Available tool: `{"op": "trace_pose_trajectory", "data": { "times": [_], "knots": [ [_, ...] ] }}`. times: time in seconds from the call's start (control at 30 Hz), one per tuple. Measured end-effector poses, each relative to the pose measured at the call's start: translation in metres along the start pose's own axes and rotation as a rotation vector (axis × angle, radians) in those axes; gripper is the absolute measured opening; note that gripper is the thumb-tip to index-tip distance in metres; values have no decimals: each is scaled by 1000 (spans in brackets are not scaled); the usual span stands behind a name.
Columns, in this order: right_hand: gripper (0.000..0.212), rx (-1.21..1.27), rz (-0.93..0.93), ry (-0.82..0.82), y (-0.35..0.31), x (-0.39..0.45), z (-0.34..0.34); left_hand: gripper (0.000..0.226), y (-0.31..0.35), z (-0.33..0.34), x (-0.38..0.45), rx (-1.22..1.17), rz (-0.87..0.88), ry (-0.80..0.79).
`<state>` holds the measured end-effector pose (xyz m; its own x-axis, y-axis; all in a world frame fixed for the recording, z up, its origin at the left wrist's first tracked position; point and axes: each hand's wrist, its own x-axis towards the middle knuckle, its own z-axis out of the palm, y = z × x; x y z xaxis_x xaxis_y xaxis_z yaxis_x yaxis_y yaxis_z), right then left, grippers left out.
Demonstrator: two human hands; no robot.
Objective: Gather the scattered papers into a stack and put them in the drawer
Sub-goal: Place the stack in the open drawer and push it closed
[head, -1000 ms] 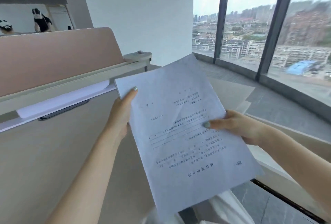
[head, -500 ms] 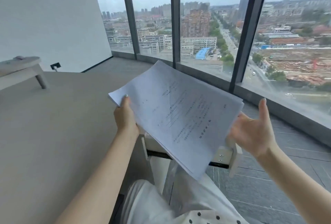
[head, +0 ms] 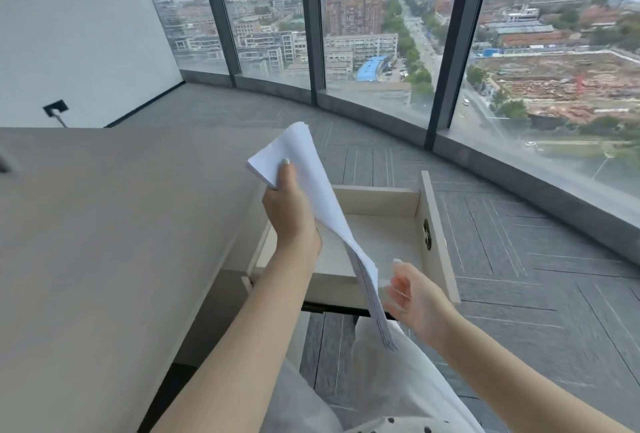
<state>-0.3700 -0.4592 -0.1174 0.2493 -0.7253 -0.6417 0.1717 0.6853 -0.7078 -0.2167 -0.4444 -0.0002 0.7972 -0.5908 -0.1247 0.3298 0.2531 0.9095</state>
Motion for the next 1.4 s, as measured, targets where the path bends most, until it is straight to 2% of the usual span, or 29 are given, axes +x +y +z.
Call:
{"op": "trace_pose_trajectory", "data": {
  "times": [0.13, 0.2, 0.27, 0.3, 0.37, 0.47, 0.53, 0.63, 0.73, 0.77, 0.83, 0.9, 1.0, 1.2, 1.4],
  "knots": [
    [52, -197, 277, -115, 28, 0, -4, 15, 10, 6, 6, -67, -10, -89],
    [64, -77, 349, -257, 34, 1, -2, 15, 8, 3, 9, -65, 4, -95],
    [56, 39, 309, -343, 27, 5, 2, 16, 3, -5, 14, -17, 32, -71],
    [48, 63, 263, -330, 20, 8, 5, 16, -2, -10, 18, 19, 53, -44],
    [34, 35, 172, -198, 3, 15, 8, 20, -11, -22, 25, 124, 105, 28],
    [23, -139, -17, -61, -24, 26, 1, 21, -29, -41, 31, 250, 113, 112],
    [19, -282, -159, 33, -45, 35, -11, 19, -45, -50, 30, 257, 63, 105],
    [16, -446, -297, 136, -75, 45, -25, 29, -76, -58, 30, 501, -72, -17],
    [14, -545, -364, 177, -91, 57, -31, 52, -111, -67, 35, 875, -154, -273],
    [15, -555, -369, 188, -92, 61, -30, 56, -121, -71, 36, 1032, -120, -346],
    [19, -532, -356, 201, -92, 71, -27, 48, -136, -77, 36, 1304, 7, -439],
    [24, -502, -316, 205, -90, 82, -20, 41, -146, -85, 33, 1428, 156, -490],
    [32, -463, -274, 181, -87, 100, -3, 42, -154, -104, 25, 1429, 305, -473],
    [33, -431, -199, 151, -76, 138, 24, 35, -162, -131, 22, 1389, 598, -419],
    [34, -502, -119, 202, -62, 161, 18, 41, -163, -129, 22, 1362, 595, -393]
  ]
}}
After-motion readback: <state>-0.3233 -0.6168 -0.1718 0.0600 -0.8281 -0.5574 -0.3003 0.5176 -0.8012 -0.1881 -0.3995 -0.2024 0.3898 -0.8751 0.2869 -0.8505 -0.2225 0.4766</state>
